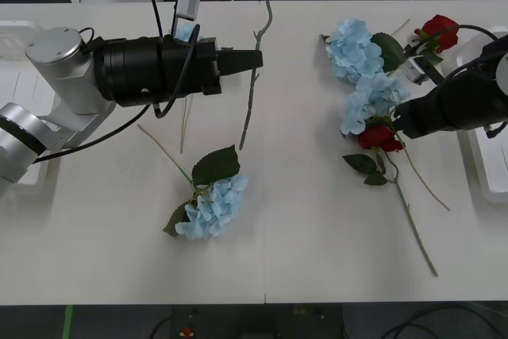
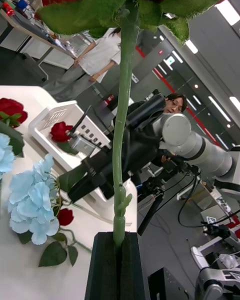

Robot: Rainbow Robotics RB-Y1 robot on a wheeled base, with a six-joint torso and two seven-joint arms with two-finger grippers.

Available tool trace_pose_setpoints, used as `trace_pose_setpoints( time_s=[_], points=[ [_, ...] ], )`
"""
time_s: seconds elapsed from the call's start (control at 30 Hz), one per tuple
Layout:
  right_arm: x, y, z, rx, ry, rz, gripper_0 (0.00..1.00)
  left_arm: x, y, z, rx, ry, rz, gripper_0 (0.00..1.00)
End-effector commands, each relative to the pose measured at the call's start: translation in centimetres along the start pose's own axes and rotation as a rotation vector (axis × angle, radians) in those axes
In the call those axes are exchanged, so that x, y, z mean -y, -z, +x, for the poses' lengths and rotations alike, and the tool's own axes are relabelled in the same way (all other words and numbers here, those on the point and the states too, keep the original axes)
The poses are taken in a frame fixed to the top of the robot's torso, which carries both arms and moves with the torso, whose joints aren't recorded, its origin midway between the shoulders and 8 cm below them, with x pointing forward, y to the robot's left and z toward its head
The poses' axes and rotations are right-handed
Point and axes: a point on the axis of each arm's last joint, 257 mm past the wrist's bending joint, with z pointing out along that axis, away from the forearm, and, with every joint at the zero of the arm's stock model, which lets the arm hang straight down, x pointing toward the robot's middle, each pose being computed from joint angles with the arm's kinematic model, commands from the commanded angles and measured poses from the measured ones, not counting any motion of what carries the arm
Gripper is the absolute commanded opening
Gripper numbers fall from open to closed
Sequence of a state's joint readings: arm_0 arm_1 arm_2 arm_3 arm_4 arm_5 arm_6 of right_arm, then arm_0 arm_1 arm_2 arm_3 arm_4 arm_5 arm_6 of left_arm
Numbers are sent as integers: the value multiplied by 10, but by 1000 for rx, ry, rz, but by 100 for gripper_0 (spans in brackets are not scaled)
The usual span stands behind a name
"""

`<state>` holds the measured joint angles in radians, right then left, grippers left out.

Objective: Put the red flowers into the right box and the blue flowers into the left box

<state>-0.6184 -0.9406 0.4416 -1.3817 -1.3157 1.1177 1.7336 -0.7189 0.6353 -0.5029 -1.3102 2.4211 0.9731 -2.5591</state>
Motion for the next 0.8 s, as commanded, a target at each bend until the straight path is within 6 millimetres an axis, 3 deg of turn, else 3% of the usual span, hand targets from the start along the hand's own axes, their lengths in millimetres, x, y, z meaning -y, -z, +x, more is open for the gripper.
trace_pose_setpoints(
  time_s=[0.03, 0.07, 0.1, 0.13, 0.23, 0.33, 0.5, 0.8],
  points=[
    [29, 13, -5, -21, 108, 106, 0, 34, -29, 0, 36, 9, 81, 0],
    [33, 11, 1, -37, 115, 122, 36, 39, -36, -1, 45, 14, 90, 0],
    [34, 11, 0, -37, 119, 128, 50, 40, -37, -1, 48, 14, 87, 0],
    [37, 11, 4, -48, 115, 130, 74, 43, -43, -1, 55, 12, 84, 0],
    [35, 16, 9, -64, 107, 111, 94, 46, -51, -2, 68, 13, 82, 0],
    [22, 30, 10, -63, 71, 33, 100, 50, -55, -4, 82, 29, 93, 0],
    [-6, 57, 9, -48, 66, -119, 100, 54, -58, -7, 100, 44, 110, 0],
    [-81, 85, -1, 66, 59, -458, 100, 53, -58, -8, 104, 39, 104, 0]
  ],
)
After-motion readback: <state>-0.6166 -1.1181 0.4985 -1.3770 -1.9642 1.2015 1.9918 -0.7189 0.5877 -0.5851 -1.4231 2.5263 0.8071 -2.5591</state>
